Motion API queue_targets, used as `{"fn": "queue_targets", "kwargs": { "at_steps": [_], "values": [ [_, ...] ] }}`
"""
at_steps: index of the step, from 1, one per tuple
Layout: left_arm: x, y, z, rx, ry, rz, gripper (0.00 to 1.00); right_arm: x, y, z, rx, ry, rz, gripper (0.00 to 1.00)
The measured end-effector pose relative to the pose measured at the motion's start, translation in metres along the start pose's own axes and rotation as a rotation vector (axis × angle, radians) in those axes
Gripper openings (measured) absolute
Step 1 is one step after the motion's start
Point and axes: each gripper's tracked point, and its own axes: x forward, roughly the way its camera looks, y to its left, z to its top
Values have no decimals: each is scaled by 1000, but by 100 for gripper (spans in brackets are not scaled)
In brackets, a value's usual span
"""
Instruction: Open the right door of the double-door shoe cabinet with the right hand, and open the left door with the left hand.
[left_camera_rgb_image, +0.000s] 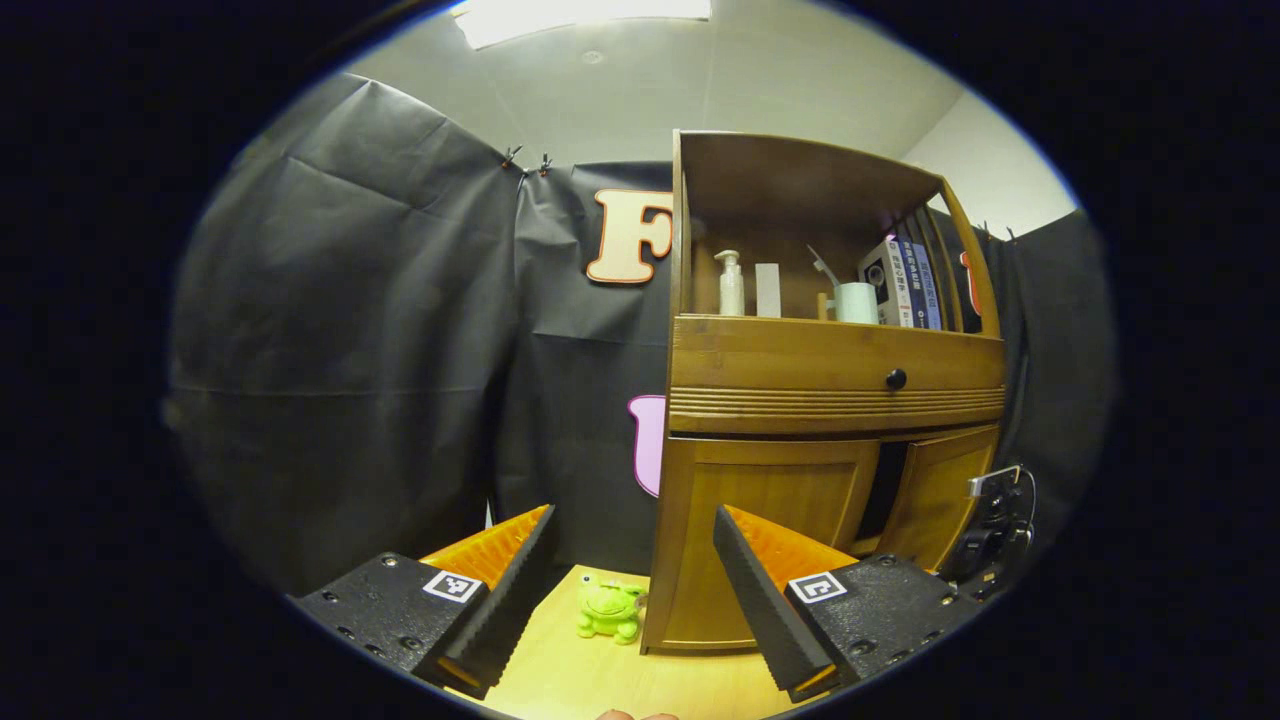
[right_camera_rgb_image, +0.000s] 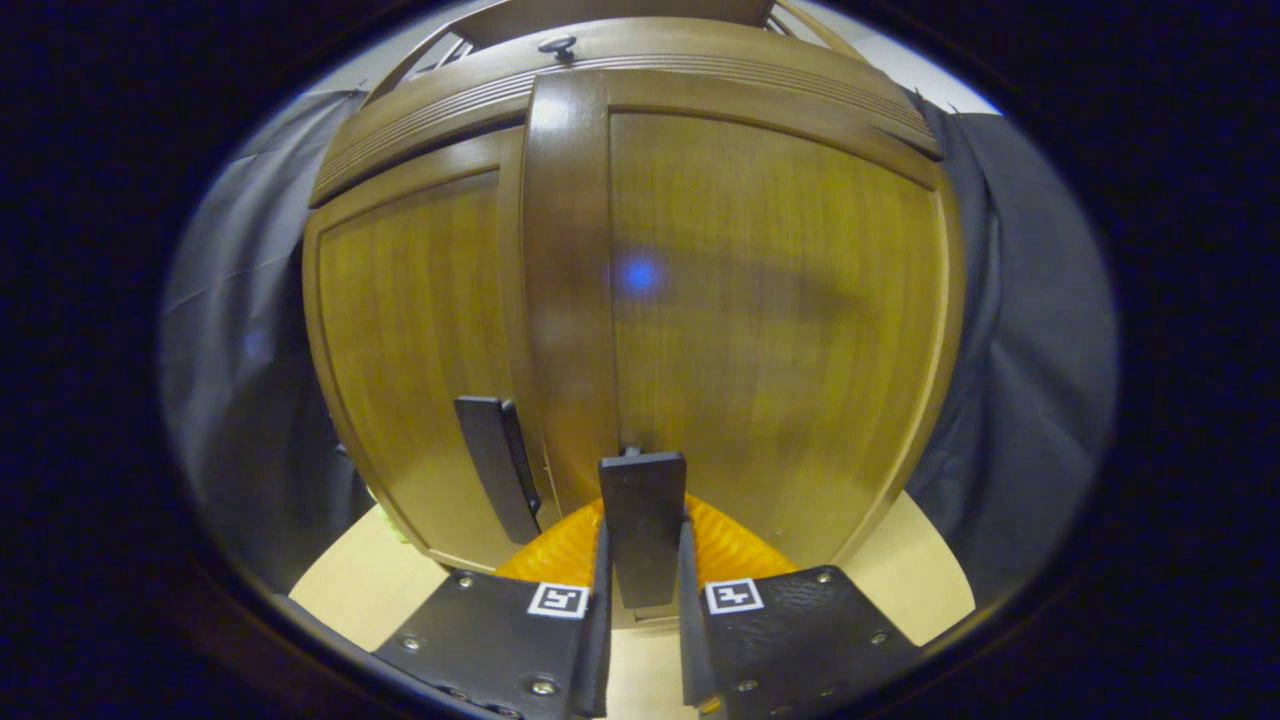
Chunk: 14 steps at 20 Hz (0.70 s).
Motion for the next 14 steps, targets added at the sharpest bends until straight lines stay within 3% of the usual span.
{"fn": "queue_targets", "kwargs": {
  "at_steps": [1, 3, 6, 7, 11, 14],
  "values": [
    [-3, -5, 0, 2, 0, -8, 92, 0, 0, 0, 0, -1, 1, 28],
    [-9, -15, 1, 3, -3, -27, 92, 2, 0, 0, -2, -7, 3, 24],
    [-15, -34, -1, 2, 1, -63, 92, 2, 0, 1, 1, -12, 7, 28],
    [-16, -41, -2, 1, 3, -75, 95, 2, 0, 2, 6, -14, 8, 28],
    [-18, -71, -5, -8, 10, -127, 92, 1, -1, 4, 18, -20, 1, 28],
    [-16, -97, -6, -16, 12, -174, 95, 3, -2, 3, 13, -9, -3, 25]
  ]
}}
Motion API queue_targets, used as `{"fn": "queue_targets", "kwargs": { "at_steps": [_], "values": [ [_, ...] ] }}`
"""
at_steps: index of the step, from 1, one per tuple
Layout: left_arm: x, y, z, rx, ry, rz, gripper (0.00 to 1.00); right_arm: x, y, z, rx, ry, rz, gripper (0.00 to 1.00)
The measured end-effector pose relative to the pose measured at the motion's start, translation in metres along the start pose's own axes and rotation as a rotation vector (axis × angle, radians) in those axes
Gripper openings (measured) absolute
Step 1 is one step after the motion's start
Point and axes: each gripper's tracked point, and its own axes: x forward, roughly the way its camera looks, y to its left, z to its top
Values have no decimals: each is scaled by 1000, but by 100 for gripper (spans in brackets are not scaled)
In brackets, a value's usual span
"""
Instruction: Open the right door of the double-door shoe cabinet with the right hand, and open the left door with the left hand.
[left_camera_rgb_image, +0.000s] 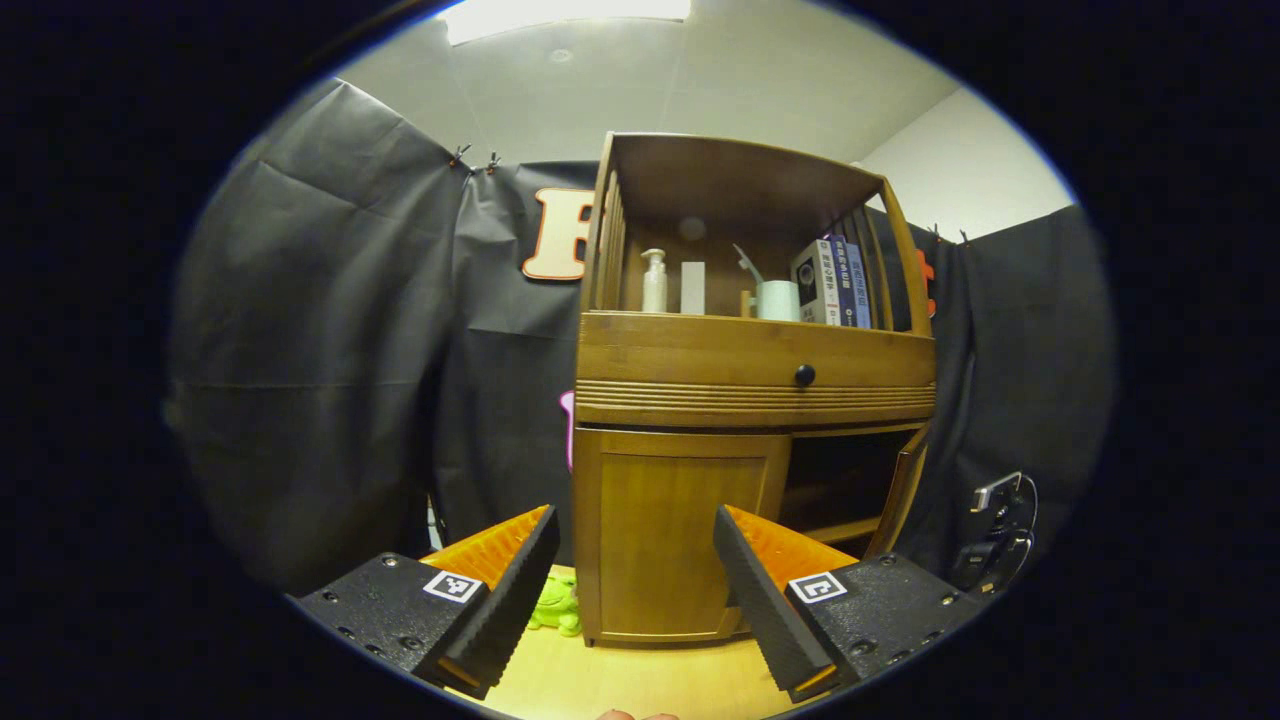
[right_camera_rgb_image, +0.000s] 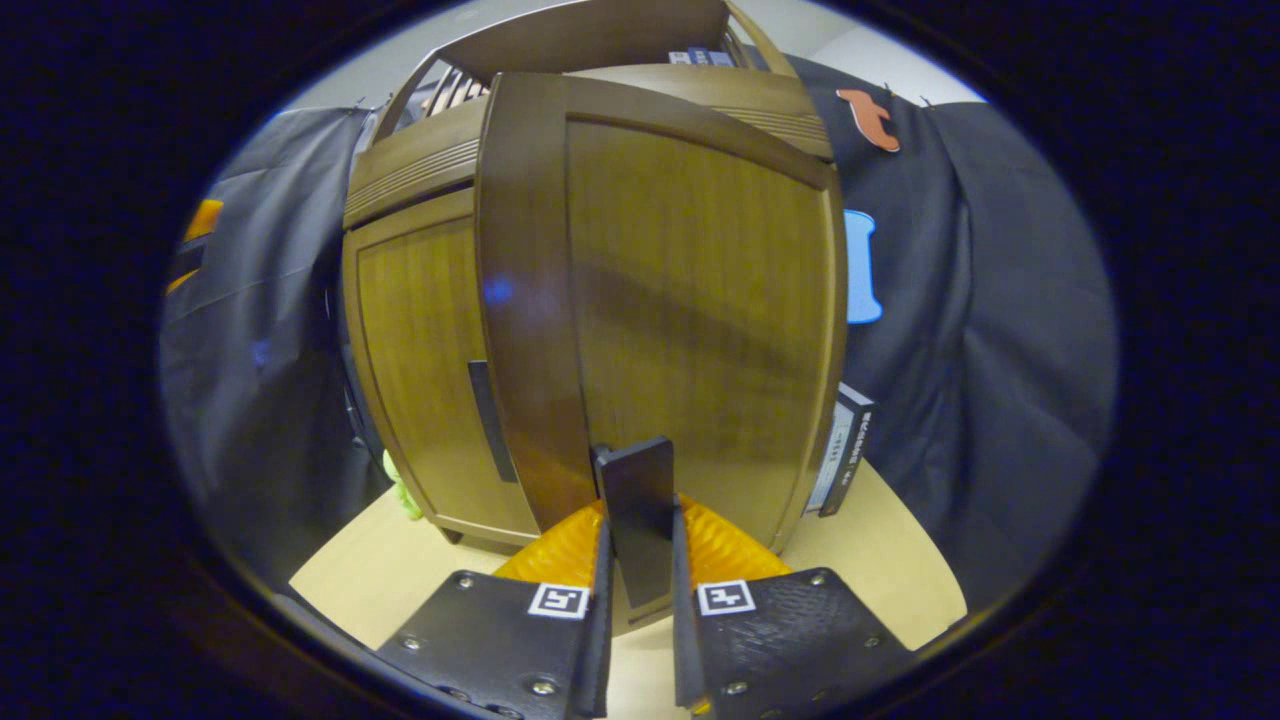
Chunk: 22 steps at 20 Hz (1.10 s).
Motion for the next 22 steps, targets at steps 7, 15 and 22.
{"fn": "queue_targets", "kwargs": {
  "at_steps": [7, 15, 22],
  "values": [
    [20, -61, -18, -8, 41, -101, 92, -3, -2, 0, 48, 18, -31, 23],
    [40, -118, -30, -35, 61, -176, 96, -5, -3, 0, 57, 12, -84, 26],
    [49, -148, -41, -31, 67, -202, 92, -15, -8, 0, 49, -1, -147, 35]
  ]
}}
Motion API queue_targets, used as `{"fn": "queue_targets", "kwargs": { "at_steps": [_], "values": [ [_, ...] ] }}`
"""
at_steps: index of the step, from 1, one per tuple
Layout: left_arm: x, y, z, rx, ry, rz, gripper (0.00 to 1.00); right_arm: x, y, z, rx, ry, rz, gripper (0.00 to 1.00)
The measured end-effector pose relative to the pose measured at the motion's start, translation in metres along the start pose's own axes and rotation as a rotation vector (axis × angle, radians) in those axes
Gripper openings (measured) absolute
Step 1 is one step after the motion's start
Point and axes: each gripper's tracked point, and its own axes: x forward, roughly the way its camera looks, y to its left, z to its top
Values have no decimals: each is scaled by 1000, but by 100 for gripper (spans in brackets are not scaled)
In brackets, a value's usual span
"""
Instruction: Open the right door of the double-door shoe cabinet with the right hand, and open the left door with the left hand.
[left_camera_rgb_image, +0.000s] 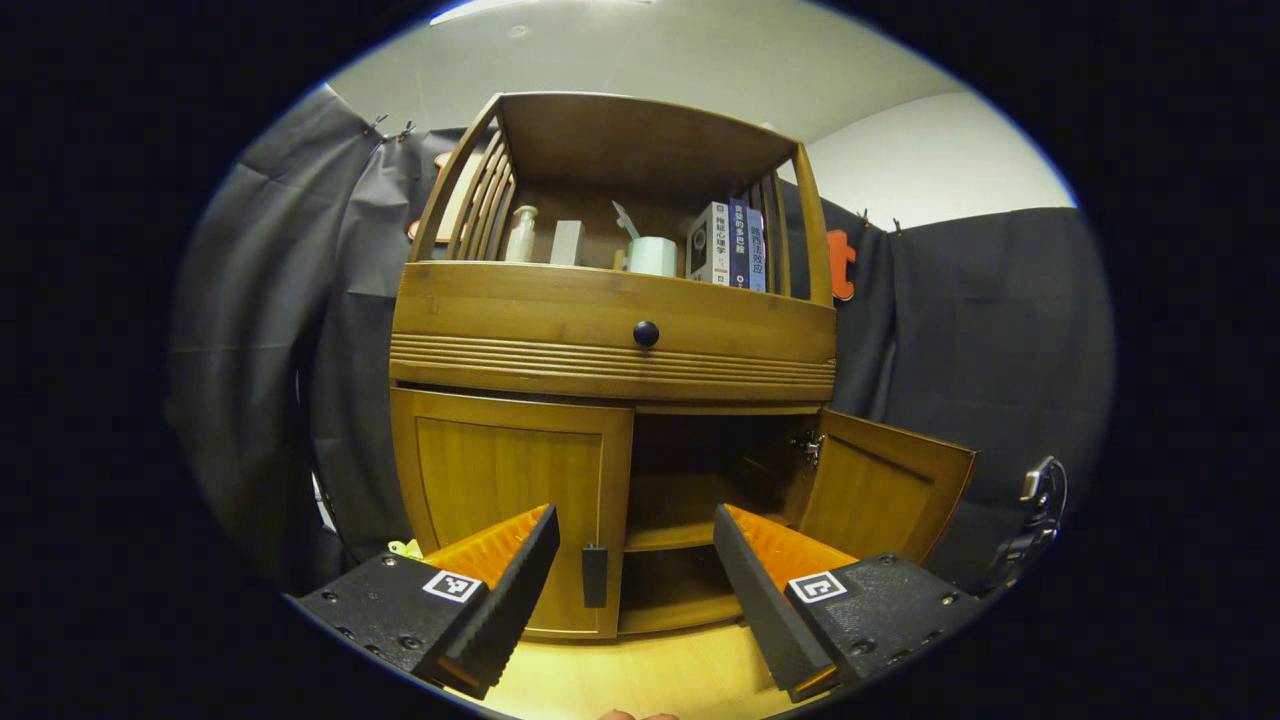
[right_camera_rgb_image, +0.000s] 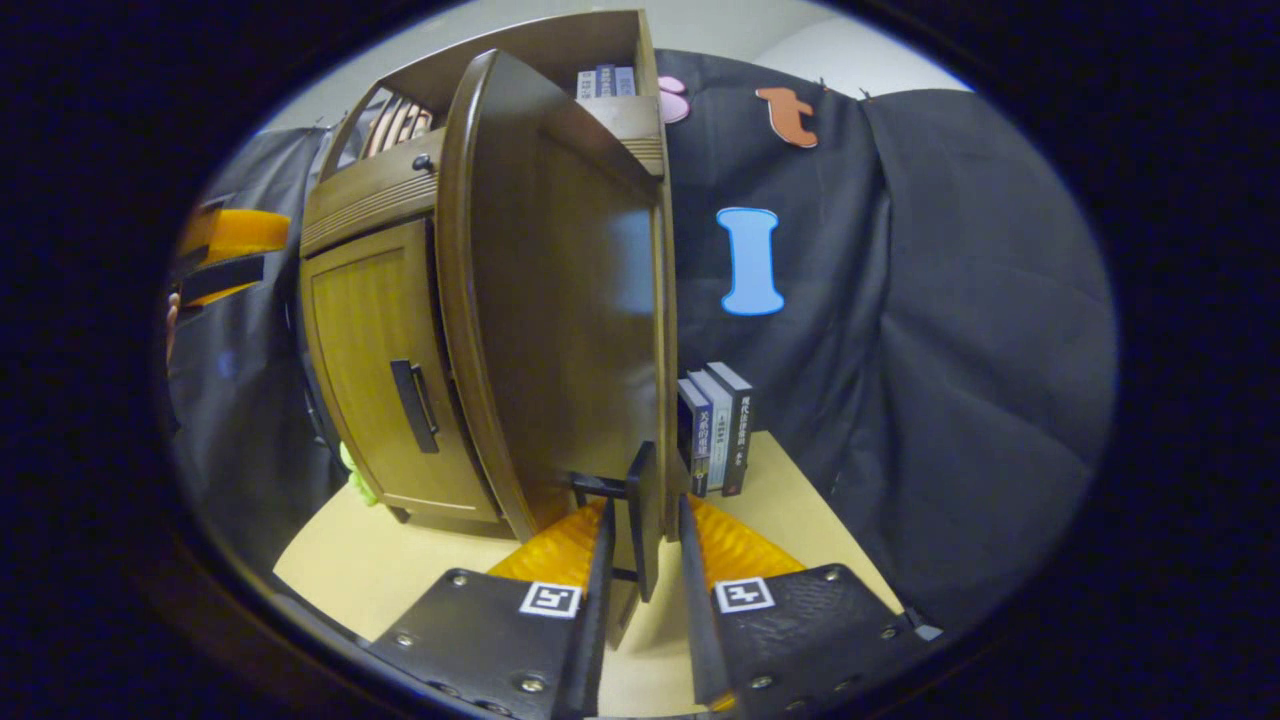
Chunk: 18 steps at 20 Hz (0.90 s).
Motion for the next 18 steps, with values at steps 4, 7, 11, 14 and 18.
{"fn": "queue_targets", "kwargs": {
  "at_steps": [4, 7, 11, 14, 18],
  "values": [
    [16, 2, -20, 7, 20, 17, 92, -1, -15, 9, 2, -14, -42, 53],
    [30, 10, -34, 13, 27, 32, 96, -10, -35, 11, 5, -29, -98, 54],
    [54, 20, -57, 44, 42, 40, 96, -18, -64, 15, 7, -47, -172, 54],
    [70, 25, -81, 53, 79, 48, 92, -25, -86, 17, 12, -54, -217, 46],
    [95, 39, -118, 11, 154, 76, 95, -39, -95, 32, 32, -82, -233, 57]
  ]
}}
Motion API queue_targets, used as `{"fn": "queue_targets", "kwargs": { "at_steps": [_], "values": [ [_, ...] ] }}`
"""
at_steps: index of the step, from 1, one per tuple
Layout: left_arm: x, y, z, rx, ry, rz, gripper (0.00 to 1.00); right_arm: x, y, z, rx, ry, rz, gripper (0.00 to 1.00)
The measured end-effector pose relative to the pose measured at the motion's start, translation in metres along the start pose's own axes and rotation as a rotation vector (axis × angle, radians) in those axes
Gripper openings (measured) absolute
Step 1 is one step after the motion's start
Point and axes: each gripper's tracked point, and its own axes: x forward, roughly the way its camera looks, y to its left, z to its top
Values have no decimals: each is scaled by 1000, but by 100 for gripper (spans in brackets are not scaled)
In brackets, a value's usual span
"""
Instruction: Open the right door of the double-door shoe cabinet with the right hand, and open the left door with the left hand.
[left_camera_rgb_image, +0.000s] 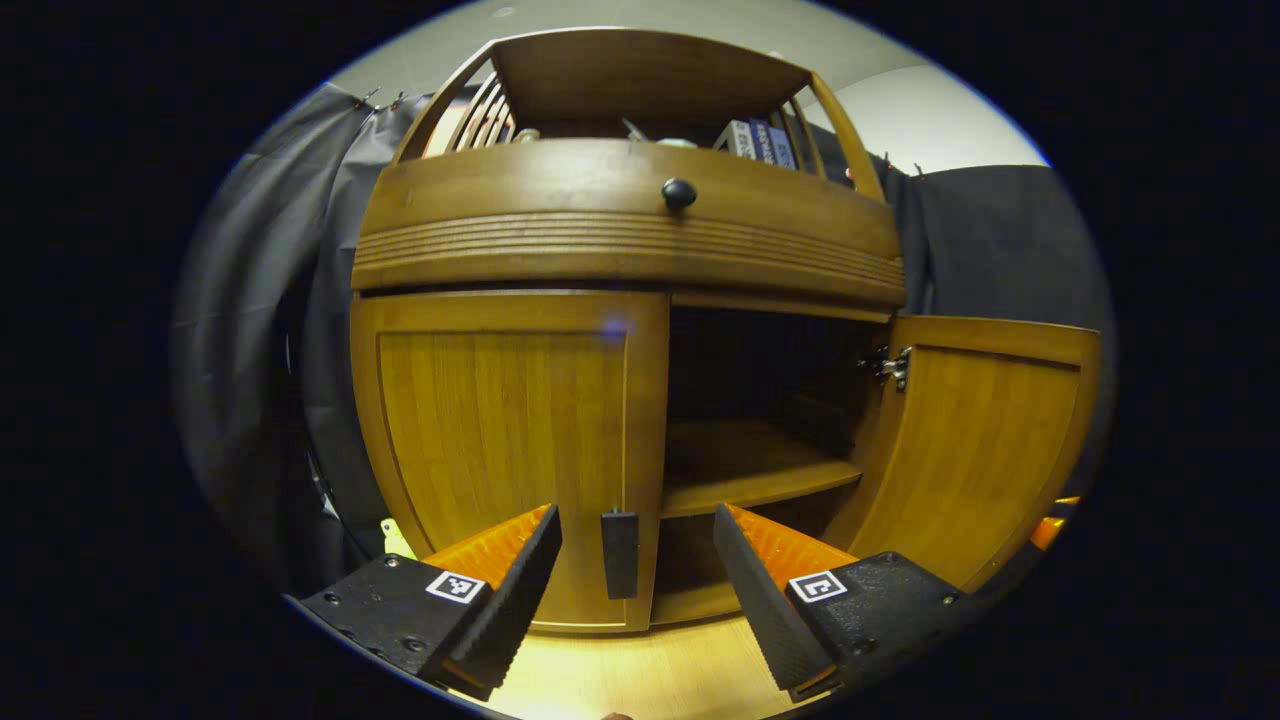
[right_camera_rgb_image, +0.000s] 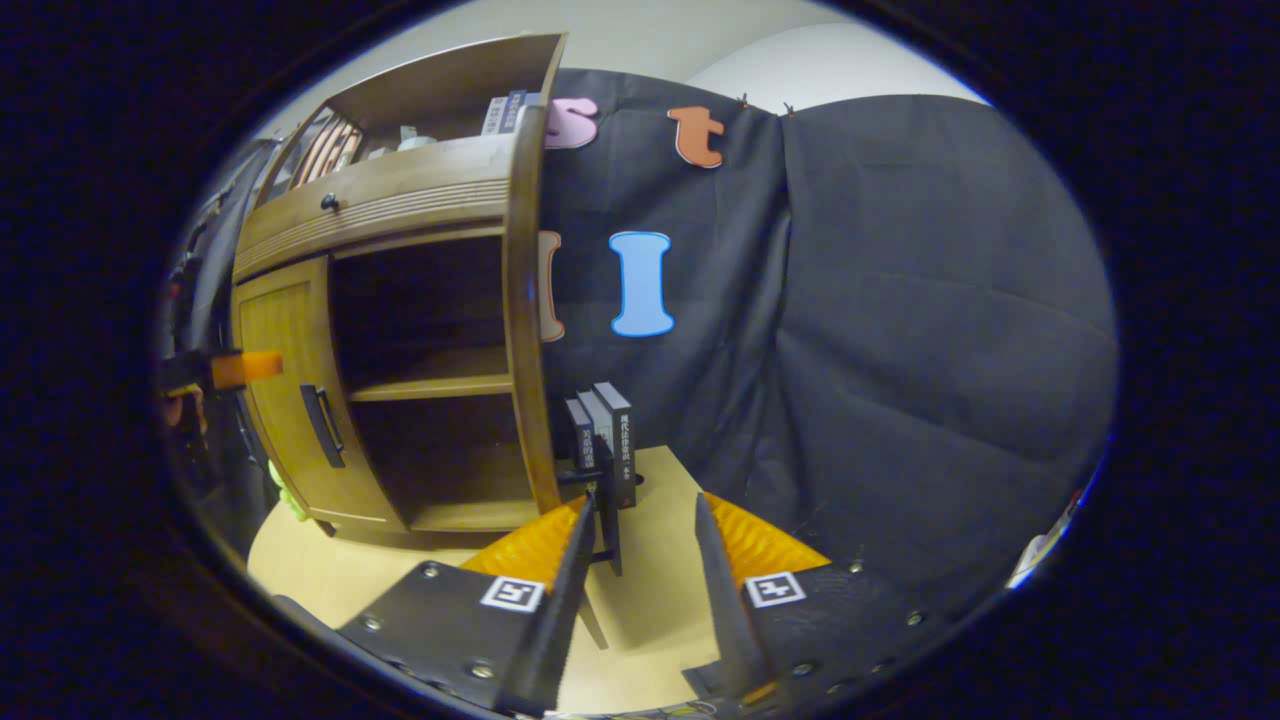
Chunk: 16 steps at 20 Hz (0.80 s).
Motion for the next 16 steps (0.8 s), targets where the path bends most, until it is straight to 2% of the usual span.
{"fn": "queue_targets", "kwargs": {
  "at_steps": [1, 4, 5, 6, 8, 9, 10, 11, 12, 13, 16],
  "values": [
    [10, 4, -7, -13, 18, 3, 92, -4, -2, 12, -1, -24, -13, 65],
    [33, 15, -29, -18, 59, 26, 83, -19, -7, 41, -9, -89, -47, 65],
    [42, 17, -36, -16, 73, 27, 82, -24, -9, 50, -9, -106, -58, 60],
    [51, 19, -41, -13, 83, 28, 78, -28, -9, 58, -6, -121, -62, 60],
    [65, 21, -49, -11, 98, 25, 77, -41, -15, 73, 2, -153, -84, 68],
    [70, 21, -52, -14, 101, 17, 82, -45, -16, 79, 8, -167, -94, 64],
    [73, 21, -54, -17, 106, 12, 76, -49, -17, 83, 12, -178, -105, 64],
    [78, 21, -55, -18, 105, 9, 76, -54, -19, 87, 13, -188, -115, 68],
    [82, 21, -56, -18, 107, 5, 76, -57, -21, 89, 11, -196, -128, 64],
    [86, 18, -58, -18, 111, -2, 75, -59, -23, 90, 8, -201, -141, 68],
    [95, 17, -60, -15, 113, -1, 54, -65, -27, 88, 6, -197, -166, 68]
  ]
}}
